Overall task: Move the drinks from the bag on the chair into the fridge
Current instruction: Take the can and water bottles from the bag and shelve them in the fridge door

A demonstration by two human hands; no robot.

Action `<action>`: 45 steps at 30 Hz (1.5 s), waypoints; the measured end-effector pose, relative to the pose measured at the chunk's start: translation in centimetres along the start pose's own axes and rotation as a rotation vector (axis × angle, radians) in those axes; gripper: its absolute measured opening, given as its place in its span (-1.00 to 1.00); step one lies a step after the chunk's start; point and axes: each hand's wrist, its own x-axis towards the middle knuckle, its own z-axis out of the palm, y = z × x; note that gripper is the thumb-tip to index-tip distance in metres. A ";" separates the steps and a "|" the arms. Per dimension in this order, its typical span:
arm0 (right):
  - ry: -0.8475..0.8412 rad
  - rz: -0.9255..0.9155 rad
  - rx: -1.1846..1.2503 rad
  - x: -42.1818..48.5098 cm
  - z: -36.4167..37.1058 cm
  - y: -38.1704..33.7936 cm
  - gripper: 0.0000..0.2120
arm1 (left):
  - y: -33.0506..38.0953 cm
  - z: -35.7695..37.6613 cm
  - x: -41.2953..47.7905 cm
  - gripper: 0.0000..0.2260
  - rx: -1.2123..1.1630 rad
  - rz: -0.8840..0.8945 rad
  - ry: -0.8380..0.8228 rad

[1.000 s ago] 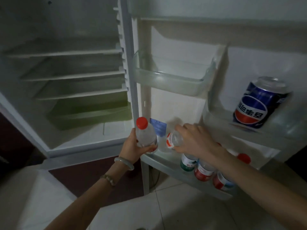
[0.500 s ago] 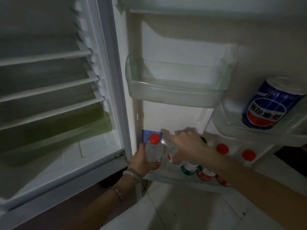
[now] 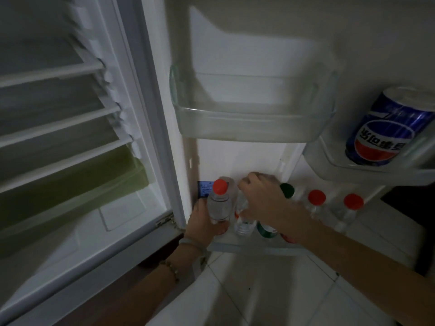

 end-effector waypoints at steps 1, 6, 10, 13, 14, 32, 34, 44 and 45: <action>0.050 0.011 -0.007 -0.3 0.4 0.0 -0.47 | 0.1 0.0 0.0 -0.26 -0.015 0.005 0.003; 0.251 -0.036 0.062 -2.4 0.7 0.5 -0.35 | -0.5 0.2 -0.5 -0.19 -0.147 0.004 0.028; 0.303 -0.091 0.156 -4.7 0.7 1.2 -0.38 | -0.2 -0.9 -2.7 -0.22 -0.096 0.051 0.074; 0.355 -0.135 0.266 -6.7 0.8 2.1 -0.42 | 0.7 -0.9 -4.1 -0.29 0.175 0.279 0.187; 0.383 -0.149 0.274 -7.4 0.8 2.5 -0.44 | 1.1 -0.6 -4.6 -0.28 0.274 0.352 0.221; 0.385 0.017 0.439 -21.3 7.2 16.8 -0.35 | 11.0 18.4 -10.5 -0.38 0.565 0.581 -0.033; 0.343 0.036 0.448 -22.4 7.6 17.6 -0.23 | 11.7 20.4 -10.4 -0.36 0.612 0.551 -0.085; 0.225 0.043 0.491 -26.4 7.7 19.9 -0.30 | 12.4 23.7 -10.4 -0.39 0.748 0.357 -0.101; 0.224 0.032 0.501 -26.7 7.7 20.0 -0.30 | 12.3 23.6 -10.6 -0.39 0.761 0.367 -0.099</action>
